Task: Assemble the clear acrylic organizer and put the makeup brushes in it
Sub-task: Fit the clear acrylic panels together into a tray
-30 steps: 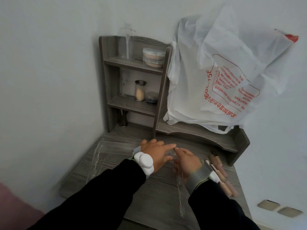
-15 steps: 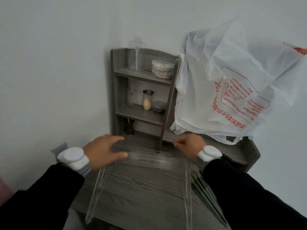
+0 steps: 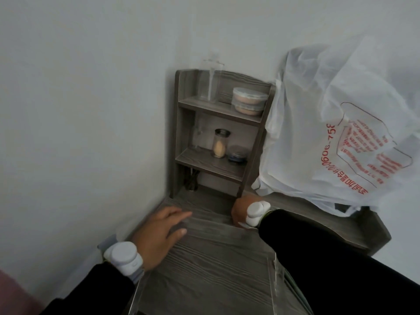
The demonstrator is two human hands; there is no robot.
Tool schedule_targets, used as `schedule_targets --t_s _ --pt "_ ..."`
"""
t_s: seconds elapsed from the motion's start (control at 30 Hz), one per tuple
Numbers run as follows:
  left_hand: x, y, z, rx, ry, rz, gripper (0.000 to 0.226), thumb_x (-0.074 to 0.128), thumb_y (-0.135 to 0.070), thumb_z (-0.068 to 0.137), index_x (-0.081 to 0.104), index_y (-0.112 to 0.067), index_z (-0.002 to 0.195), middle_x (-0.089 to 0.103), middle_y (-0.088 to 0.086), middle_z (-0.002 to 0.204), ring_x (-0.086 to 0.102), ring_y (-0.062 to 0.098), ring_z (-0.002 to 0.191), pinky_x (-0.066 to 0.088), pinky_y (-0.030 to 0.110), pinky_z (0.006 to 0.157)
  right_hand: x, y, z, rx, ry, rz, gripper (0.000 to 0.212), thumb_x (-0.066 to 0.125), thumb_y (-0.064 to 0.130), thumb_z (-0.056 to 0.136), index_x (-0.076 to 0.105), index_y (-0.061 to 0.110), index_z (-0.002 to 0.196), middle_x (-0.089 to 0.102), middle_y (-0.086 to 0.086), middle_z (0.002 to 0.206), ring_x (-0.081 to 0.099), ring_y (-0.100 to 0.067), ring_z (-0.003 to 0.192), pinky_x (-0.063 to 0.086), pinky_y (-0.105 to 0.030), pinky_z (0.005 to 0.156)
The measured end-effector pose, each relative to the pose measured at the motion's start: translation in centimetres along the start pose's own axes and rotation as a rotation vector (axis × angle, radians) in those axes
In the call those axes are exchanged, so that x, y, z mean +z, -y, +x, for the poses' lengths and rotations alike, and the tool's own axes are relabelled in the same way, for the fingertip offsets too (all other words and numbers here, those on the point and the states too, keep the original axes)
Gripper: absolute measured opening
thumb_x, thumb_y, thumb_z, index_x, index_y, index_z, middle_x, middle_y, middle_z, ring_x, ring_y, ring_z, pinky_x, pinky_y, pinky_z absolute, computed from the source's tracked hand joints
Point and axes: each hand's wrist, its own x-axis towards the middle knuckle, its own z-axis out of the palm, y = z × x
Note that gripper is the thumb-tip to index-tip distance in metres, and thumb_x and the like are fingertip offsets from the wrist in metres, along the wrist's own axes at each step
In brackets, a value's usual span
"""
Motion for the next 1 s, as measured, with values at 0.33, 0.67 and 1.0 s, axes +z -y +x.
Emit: schedule_targets --t_s 0.33,0.67,1.0 --pt "0.4 -1.5 -0.7 -0.031 -0.042 0.005 0.05 0.049 -0.044 0.09 0.049 -0.041 0.139 0.039 -0.011 0.148 0.038 0.009 0.135 0.028 0.023 0.112 -1.2 0.4 -2.8 -0.048 -0.097 -0.155 0.023 0.059 0.028 0.09 0.071 0.015 0.104 0.071 -0.006 0.103 0.067 -0.029 0.099 0.041 -0.028 0.073" --pt "0.8 -2.1 -0.2 -0.051 -0.058 -0.014 0.053 0.055 -0.039 0.094 0.041 -0.034 0.145 0.026 -0.013 0.155 0.026 0.009 0.144 0.021 0.027 0.119 -3.6 -5.1 -8.3 -0.175 -0.4 0.177 0.014 0.049 0.021 0.097 0.037 0.028 0.095 0.064 -0.002 0.085 0.063 -0.025 0.075 0.043 -0.032 0.068" --pt "-2.3 -3.6 -1.4 -0.447 -0.512 -0.515 0.014 0.057 -0.027 0.096 0.069 -0.034 0.094 0.072 -0.007 0.097 0.067 0.013 0.089 0.054 0.036 0.086 -1.0 -5.9 -15.6 -0.35 -0.602 0.308 0.052 0.049 0.079 0.077 0.05 0.049 0.119 0.058 0.026 0.093 0.057 0.008 0.079 0.052 -0.018 0.071"
